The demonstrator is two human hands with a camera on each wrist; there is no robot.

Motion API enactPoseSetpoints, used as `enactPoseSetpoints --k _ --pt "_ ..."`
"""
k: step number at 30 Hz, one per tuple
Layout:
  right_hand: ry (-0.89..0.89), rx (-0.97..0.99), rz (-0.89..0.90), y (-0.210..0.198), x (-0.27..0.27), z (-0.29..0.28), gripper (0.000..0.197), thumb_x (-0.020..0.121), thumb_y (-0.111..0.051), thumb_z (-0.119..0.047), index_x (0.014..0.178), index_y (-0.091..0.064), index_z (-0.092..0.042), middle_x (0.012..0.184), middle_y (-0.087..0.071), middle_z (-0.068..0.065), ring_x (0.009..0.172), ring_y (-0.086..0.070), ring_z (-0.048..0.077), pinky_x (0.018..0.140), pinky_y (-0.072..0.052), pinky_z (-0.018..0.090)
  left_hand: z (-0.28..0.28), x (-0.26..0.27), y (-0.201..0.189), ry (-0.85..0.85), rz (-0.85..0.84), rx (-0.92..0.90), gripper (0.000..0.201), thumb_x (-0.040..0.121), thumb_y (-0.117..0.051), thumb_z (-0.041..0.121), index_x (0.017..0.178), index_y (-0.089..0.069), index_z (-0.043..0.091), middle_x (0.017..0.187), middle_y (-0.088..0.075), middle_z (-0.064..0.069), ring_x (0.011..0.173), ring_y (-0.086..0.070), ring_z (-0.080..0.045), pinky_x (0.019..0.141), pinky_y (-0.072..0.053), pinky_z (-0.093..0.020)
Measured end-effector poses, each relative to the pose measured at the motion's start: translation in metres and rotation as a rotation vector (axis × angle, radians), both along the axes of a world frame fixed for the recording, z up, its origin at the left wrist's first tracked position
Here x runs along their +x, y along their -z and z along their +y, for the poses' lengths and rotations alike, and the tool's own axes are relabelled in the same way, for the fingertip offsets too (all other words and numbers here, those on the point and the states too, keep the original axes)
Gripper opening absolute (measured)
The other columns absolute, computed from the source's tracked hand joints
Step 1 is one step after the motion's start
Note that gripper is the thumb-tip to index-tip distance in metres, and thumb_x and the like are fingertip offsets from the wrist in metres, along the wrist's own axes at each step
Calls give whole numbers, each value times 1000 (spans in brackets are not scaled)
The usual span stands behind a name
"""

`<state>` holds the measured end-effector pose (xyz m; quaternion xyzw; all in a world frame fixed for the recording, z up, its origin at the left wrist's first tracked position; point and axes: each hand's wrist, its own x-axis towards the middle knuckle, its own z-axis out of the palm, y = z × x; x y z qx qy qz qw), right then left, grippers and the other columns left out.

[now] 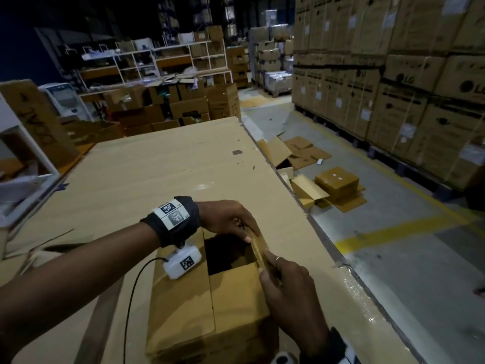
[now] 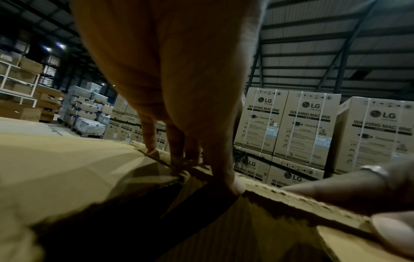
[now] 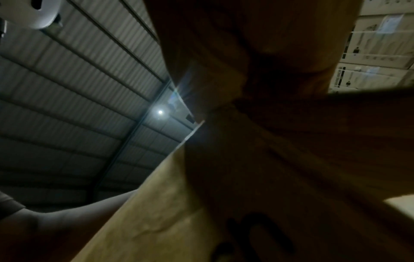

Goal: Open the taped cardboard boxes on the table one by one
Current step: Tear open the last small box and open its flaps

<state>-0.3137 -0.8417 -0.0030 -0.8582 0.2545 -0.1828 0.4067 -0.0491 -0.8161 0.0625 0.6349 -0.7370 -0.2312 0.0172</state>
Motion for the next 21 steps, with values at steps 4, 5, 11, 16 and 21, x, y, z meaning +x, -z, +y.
enactPoseSetpoints --k 4,5,11,16,21 --pt "-77 56 9 -5 8 -1 32 102 -49 -32 131 -58 -25 80 -54 -8 78 -53 8 68 -43 23 1 3 3 -25 -32 86 38 101 -60 37 133 -63 18 127 -64 -1 118 -56 -18 100 -46 -36" --pt "-81 74 27 -5 8 -1 25 102 -48 -32 122 -60 -24 79 -51 -9 78 -51 8 68 -42 24 1 2 3 -21 -51 79 37 101 -60 37 131 -64 17 125 -65 -1 115 -56 -16 99 -46 -35" --pt "-123 52 55 -1 10 -5 25 106 -41 -32 124 -57 -22 92 -58 -6 88 -54 10 78 -45 25 6 -6 -3 -24 -202 105 38 103 -54 43 130 -63 18 125 -64 -2 115 -56 -19 101 -45 -45" --pt "-205 -11 -16 -8 7 -3 50 104 -49 -38 153 -38 -34 154 -45 -13 138 -46 9 115 -39 34 39 -17 -28 -184 -279 71 59 99 -56 53 147 -50 20 148 -51 -3 133 -47 -22 109 -42 -42" --pt "-293 -72 -166 -21 7 0 55 104 -54 -23 155 -35 -31 157 -40 -16 144 -38 4 117 -39 33 109 -43 -62 -421 -222 85 73 93 -54 64 156 -35 32 156 -43 7 139 -42 -15 114 -38 -37"
